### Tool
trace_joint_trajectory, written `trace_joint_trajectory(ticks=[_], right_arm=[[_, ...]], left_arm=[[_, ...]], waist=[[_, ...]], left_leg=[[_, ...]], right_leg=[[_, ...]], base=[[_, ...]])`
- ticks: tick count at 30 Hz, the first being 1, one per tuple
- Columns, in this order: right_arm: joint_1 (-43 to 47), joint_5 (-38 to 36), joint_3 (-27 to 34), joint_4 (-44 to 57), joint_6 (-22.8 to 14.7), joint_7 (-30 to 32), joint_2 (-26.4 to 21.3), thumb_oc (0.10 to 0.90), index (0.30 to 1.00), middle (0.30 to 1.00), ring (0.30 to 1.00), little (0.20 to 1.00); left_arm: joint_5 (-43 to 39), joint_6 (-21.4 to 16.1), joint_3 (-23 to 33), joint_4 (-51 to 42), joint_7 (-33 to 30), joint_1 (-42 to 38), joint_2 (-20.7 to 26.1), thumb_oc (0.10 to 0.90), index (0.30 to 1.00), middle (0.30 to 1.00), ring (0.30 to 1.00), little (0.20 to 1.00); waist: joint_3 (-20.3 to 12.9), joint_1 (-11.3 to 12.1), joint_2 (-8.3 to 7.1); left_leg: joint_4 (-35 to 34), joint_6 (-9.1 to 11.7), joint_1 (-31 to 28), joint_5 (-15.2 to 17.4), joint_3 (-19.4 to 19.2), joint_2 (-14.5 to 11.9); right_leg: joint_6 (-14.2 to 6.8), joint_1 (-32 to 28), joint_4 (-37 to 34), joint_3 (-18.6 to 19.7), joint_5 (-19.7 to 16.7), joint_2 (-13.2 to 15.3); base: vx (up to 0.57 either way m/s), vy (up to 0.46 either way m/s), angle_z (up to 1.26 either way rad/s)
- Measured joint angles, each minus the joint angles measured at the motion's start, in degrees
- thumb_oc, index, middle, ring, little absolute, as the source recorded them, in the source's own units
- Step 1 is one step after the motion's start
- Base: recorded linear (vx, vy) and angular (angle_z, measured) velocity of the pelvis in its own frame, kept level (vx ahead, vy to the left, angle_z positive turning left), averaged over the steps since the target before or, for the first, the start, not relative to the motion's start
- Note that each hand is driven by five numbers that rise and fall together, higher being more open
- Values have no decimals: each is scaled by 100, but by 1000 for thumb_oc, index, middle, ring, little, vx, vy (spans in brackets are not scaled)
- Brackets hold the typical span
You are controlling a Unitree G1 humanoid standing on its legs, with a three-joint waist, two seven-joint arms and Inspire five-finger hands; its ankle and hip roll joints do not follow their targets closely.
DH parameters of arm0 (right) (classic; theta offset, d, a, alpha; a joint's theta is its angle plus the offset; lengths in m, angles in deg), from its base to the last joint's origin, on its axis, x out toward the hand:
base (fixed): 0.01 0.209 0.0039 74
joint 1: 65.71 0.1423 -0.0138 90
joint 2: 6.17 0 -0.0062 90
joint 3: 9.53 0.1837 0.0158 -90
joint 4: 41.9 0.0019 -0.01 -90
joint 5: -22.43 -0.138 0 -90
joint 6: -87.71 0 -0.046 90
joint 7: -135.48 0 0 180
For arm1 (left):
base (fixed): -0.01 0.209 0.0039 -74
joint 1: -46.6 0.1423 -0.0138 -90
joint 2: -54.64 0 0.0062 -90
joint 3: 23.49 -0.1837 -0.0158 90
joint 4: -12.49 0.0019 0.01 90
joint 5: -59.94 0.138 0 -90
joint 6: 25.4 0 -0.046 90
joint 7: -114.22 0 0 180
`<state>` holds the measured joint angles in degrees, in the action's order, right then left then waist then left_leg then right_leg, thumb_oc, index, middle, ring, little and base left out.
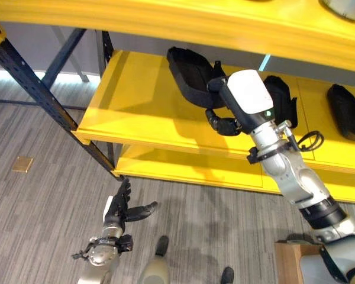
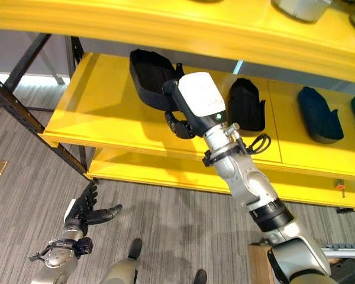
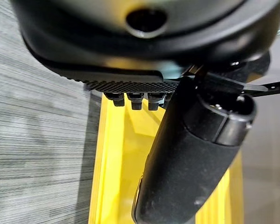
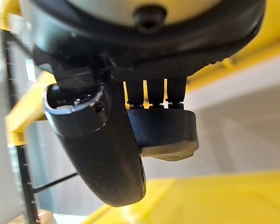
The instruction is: Move parts from the plastic box to the shelf.
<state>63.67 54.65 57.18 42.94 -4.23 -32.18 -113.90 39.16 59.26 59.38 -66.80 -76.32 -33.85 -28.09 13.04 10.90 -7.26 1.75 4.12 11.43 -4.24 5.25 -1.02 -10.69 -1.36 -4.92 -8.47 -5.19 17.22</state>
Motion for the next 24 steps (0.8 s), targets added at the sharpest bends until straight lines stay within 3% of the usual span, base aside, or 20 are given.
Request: trace_joint_trajectory(ticks=[4,10,12,13,15,16,17,19,22,24], right_arm=[[481,-350,-383,-1004,174,-30,109,400,300,300,300,300],[486,-606,-560,-1661,325,-77,190,400,300,300,300,300],[473,-655,-572,-1804,353,-83,190,400,300,300,300,300],[339,-661,-611,-1819,389,-90,172,400,300,300,300,300],[394,-675,-813,-1836,390,-89,124,400,300,300,300,300],[471,-673,-866,-1874,341,-88,117,400,300,300,300,300],[648,-673,-973,-1986,263,-99,114,400,300,300,300,300],[909,-709,-993,-2078,217,-141,111,400,300,300,300,300],[1126,-771,-981,-2295,227,-152,190,400,300,300,300,300],[1163,-771,-963,-2296,251,-156,162,400,300,300,300,300]], left_arm=[[-157,-27,26,6,-21,52,0,900,1000,1000,1000,1000],[-356,-60,32,52,-36,69,14,900,1000,1000,1000,1000],[-358,-65,-106,223,-22,-59,31,900,1000,1000,1000,1000],[-357,-76,-224,302,-11,-71,30,900,1000,1000,1000,1000],[-357,-127,-228,302,-14,-97,90,900,1000,1000,1000,1000],[-357,-140,-214,308,-23,-177,152,900,1000,1000,1000,1000],[-359,-145,-163,309,-49,-265,181,900,1000,1000,1000,1000],[-363,-147,-113,317,-51,-412,225,900,1000,1000,1000,1000],[-374,-295,-39,320,-69,-565,213,900,1000,1000,1000,1000],[-378,-323,-25,356,-147,-566,112,900,1000,1000,1000,1000]], waist=[[0,63,1],[9,196,25],[29,162,264],[28,69,458],[91,-46,550],[136,24,551],[215,77,580],[443,0,697],[692,59,605],[840,22,575]], left_leg=[[97,29,266,-42,4,1],[421,-18,578,46,99,47],[657,-185,686,156,195,50],[710,-291,593,177,267,187],[816,-488,544,181,347,352],[789,-496,538,190,331,359],[748,-545,555,148,316,347],[692,-572,570,43,330,359],[678,-565,575,38,209,465],[639,-515,580,12,374,548]], right_leg=[[-49,208,-1,-28,122,5],[36,332,107,-92,195,7],[60,656,905,-140,210,24],[64,975,1865,-89,206,214],[257,1385,2728,104,74,412],[204,1705,3021,110,230,444],[175,1933,3005,82,520,385],[112,1932,2342,-17,665,151],[60,1948,1149,-360,380,132],[121,1784,783,-118,21,37]], base=[[-8,52,1],[-4,90,8],[-6,188,25],[-16,195,38],[14,40,25],[32,-70,-20],[31,-105,-29],[59,-151,11],[68,-177,10],[-8,-204,45]])
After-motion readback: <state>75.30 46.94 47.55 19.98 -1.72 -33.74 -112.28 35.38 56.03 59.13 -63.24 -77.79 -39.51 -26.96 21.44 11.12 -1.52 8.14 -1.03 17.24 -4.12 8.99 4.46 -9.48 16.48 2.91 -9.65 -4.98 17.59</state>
